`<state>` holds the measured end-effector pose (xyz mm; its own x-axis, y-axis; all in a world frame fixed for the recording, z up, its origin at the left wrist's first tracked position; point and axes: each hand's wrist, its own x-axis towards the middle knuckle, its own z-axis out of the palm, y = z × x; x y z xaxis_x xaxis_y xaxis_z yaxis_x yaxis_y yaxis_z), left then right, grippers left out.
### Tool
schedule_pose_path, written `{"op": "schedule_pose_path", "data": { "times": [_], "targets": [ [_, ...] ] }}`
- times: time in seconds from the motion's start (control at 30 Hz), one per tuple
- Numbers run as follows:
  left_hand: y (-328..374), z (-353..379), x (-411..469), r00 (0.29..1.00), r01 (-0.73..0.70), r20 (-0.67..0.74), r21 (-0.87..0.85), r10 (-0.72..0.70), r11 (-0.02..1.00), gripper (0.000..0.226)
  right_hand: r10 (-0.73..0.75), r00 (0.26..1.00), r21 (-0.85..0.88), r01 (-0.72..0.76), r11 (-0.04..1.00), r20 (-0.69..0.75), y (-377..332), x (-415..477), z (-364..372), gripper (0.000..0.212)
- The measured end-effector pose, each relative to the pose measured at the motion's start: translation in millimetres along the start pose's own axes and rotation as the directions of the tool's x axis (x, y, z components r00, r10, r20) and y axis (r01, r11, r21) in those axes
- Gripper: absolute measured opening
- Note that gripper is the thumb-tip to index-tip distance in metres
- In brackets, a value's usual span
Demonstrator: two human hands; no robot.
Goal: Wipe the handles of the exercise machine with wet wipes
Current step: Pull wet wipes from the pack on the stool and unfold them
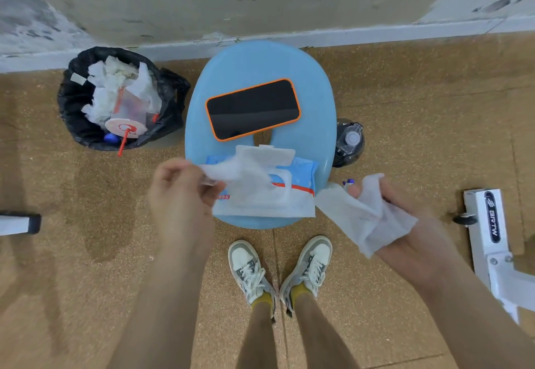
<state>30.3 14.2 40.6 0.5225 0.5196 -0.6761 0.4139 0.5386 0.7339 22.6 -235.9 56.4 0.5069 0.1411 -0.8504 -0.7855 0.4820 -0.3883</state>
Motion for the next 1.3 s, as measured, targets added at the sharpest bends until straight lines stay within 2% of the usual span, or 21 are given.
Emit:
{"op": "schedule_pose_path", "data": {
  "times": [0.1,0.17,0.2,0.27,0.3,0.37,0.43,0.47,0.53,0.6,0.67,0.73,0.8,0.9,0.97,1.07,1.13,1.17,1.2,1.27,1.3],
  "targets": [
    [-15.5,17.7,-15.1,0.966,-0.073,0.26,0.225,0.012,0.972,0.028,-0.035,0.999,-0.182,0.032,0.983,-0.015,-2.5,6.3,16.2,0.031],
    [-31.4,17.8,-12.9,0.928,-0.328,0.335,0.514,0.166,0.793,0.026,-0.122,0.992,-0.423,0.109,0.9,-0.004,-4.9,12.1,35.8,0.027],
    [-39.9,13.7,-7.6,0.872,-0.485,0.405,0.632,0.275,0.605,0.025,-0.186,0.982,-0.572,0.155,0.806,0.003,-6.7,17.3,45.2,0.031],
    [-55.5,2.6,4.2,0.664,-0.732,0.665,0.671,0.342,0.116,0.02,-0.274,0.956,-0.815,0.243,0.526,0.108,-8.0,32.5,60.9,0.043],
    [-61.7,-2.9,7.3,0.583,-0.768,0.754,0.633,0.301,-0.1,0.018,-0.278,0.946,-0.882,0.27,0.386,0.168,-7.6,40.5,67.7,0.046],
    [-63.7,-5.5,5.6,0.553,-0.735,0.808,0.588,0.204,-0.337,0.017,-0.261,0.922,-0.933,0.329,0.142,0.286,-5.0,55.1,77.1,0.044],
    [-58.4,-1.0,1.2,0.578,-0.736,0.808,0.576,0.114,-0.356,0.026,-0.253,0.899,-0.933,0.352,-0.072,0.358,1.2,60.6,80.9,0.034],
    [-56.5,-0.9,2.0,0.571,-0.771,0.816,0.571,0.091,-0.281,0.034,-0.244,0.89,-0.919,0.347,-0.186,0.385,4.1,58.5,81.9,0.032],
    [-50.6,-5.9,3.9,0.592,-0.803,0.799,0.596,0.111,-0.007,0.041,-0.238,0.86,-0.853,0.336,-0.398,0.45,12.9,49.8,79.9,0.034],
    [-45.4,-18.2,-2.3,0.698,-0.716,0.678,0.647,0.231,0.263,0.038,-0.226,0.829,-0.779,0.338,-0.529,0.512,26.4,41.1,73.3,0.04],
    [-46.3,-29.3,-10.8,0.788,-0.613,0.486,0.681,0.378,0.401,0.03,-0.207,0.818,-0.717,0.314,-0.622,0.537,42.9,37.0,66.7,0.048],
    [-50.6,-35.6,-13.2,0.764,-0.624,0.449,0.695,0.464,0.356,0.029,-0.227,0.821,-0.68,0.242,-0.692,0.524,55.7,38.4,61.3,0.058],
    [-56.5,-39.1,-9.1,0.681,-0.693,0.574,0.707,0.455,0.145,0.036,-0.263,0.817,-0.653,0.173,-0.737,0.513,65.1,42.3,57.0,0.064],
    [-65.0,-42.6,-1.8,0.617,-0.71,0.743,0.668,0.26,-0.224,0.05,-0.232,0.849,-0.621,0.137,-0.772,0.476,72.0,40.2,58.7,0.072],
    [-67.8,-45.2,-1.1,0.634,-0.686,0.764,0.628,0.123,-0.368,0.055,-0.191,0.861,-0.57,0.132,-0.811,0.471,75.0,39.5,65.0,0.073],
    [-62.6,-36.4,-3.7,0.659,-0.667,0.752,0.58,-0.008,-0.467,0.055,-0.128,0.889,-0.57,0.166,-0.805,0.44,75.5,40.8,73.8,0.075],
    [-50.4,-26.3,-10.3,0.688,-0.659,0.724,0.597,-0.045,-0.458,0.056,-0.113,0.927,-0.648,0.16,-0.745,0.358,63.5,37.3,82.0,0.075],
    [-44.8,-22.0,-12.4,0.706,-0.658,0.706,0.623,-0.059,-0.423,0.058,-0.121,0.942,-0.747,0.165,-0.644,0.312,55.1,32.9,85.2,0.07],
    [-40.9,-19.3,-12.0,0.728,-0.656,0.682,0.665,-0.068,-0.357,0.058,-0.127,0.953,-0.862,0.185,-0.471,0.274,45.6,27.1,87.4,0.065],
    [-25.1,-11.8,-16.0,0.784,-0.619,0.618,0.772,-0.057,-0.144,0.053,-0.14,0.963,-0.966,0.245,0.086,0.232,23.6,3.4,96.5,0.061],
    [-13.3,-7.8,-21.5,0.82,-0.57,0.572,0.819,-0.025,0.063,0.047,-0.158,0.963,-0.89,0.262,0.373,0.218,12.0,-12.8,101.7,0.061]
  ]
}}
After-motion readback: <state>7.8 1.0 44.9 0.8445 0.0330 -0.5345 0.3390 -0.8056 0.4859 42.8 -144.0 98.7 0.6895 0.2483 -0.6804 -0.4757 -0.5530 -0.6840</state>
